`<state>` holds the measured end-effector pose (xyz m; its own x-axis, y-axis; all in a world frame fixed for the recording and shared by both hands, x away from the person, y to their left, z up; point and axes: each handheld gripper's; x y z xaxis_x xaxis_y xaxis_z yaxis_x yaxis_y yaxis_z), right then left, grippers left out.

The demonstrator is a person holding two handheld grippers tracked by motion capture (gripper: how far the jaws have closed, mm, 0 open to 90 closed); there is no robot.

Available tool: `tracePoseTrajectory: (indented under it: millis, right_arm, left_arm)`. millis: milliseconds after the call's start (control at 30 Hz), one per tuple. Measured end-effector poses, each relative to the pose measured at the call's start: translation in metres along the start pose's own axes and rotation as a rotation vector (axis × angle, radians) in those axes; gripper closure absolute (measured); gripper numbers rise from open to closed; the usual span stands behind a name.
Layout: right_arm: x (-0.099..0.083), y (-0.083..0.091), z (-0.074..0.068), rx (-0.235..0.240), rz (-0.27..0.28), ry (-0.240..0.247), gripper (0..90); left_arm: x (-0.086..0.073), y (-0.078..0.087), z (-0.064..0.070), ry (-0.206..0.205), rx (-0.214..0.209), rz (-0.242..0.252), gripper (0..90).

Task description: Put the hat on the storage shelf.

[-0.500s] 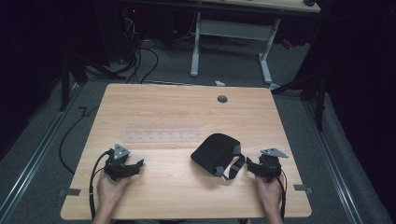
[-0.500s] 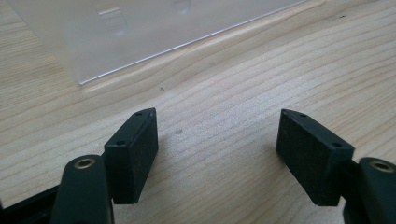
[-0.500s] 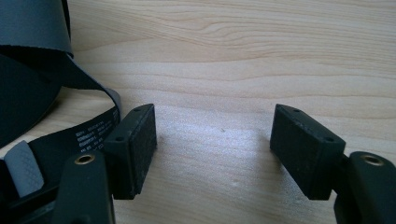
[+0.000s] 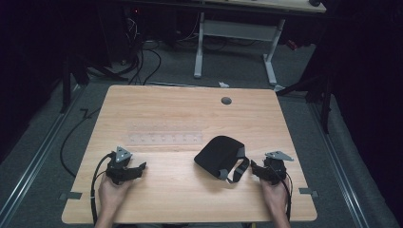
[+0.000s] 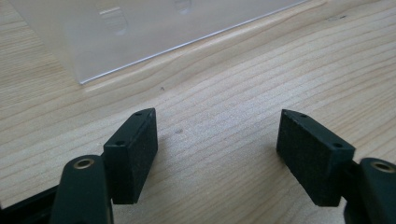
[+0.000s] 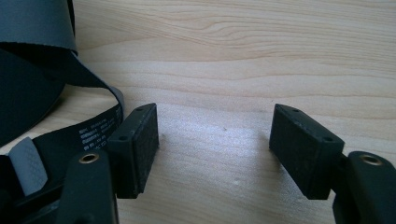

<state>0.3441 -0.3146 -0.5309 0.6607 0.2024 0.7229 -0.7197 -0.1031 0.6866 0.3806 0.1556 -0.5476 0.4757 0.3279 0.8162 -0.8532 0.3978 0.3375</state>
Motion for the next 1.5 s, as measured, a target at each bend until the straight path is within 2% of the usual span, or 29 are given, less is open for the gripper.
tracePoseTrajectory:
  millis: [200,300,433,533,600,767,900,967,1000,1300,1500]
  right_arm:
    - [0.000,0.001,0.001,0.006,-0.006,0.019,34.7]
    - [-0.001,0.002,0.002,0.016,0.004,0.014,39.8]
    - [-0.001,0.005,0.003,0.038,0.017,0.002,42.2]
    - [0.001,0.014,0.002,0.068,0.077,0.009,44.2]
    - [0.001,0.019,0.001,0.080,0.095,0.002,44.2]
    - [0.004,0.028,0.000,0.113,0.117,0.008,43.1]
    - [0.011,0.037,-0.004,0.163,0.144,0.012,41.1]
    - [0.013,0.038,-0.006,0.170,0.137,0.012,40.6]
    - [0.017,0.039,-0.009,0.179,0.139,0.032,40.1]
    - [0.032,0.037,-0.018,0.227,0.137,0.044,36.4]
    - [0.037,0.030,-0.021,0.231,0.127,0.055,34.9]
  left_arm:
    - [0.000,0.000,0.000,0.000,0.000,0.000,29.7]
    - [0.000,0.000,0.000,0.000,0.000,0.000,29.6]
    - [0.000,0.000,0.000,0.001,0.000,0.000,29.6]
    - [0.000,0.000,0.000,0.001,0.000,0.000,29.6]
    - [0.000,0.000,0.000,0.001,0.000,0.000,29.6]
    - [0.000,0.000,0.000,0.001,0.000,-0.001,29.6]
    - [0.000,0.000,0.000,0.001,0.000,0.000,29.6]
    - [0.000,0.000,0.000,0.001,0.000,-0.001,29.6]
    - [0.000,0.000,0.000,0.001,0.000,0.000,29.6]
    - [0.000,0.000,0.000,0.001,0.000,0.000,29.6]
    - [0.000,0.000,0.000,0.001,0.000,0.000,29.5]
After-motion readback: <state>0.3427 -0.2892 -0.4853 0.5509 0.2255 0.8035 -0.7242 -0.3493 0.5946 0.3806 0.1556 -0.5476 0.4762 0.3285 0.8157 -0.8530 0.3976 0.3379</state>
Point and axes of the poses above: each handheld gripper's, and its own axes: y roughly backward along the jaws, x roughly out of its top, z roughly to its right, and after that the axes turned 5 degrees about y, right-handed
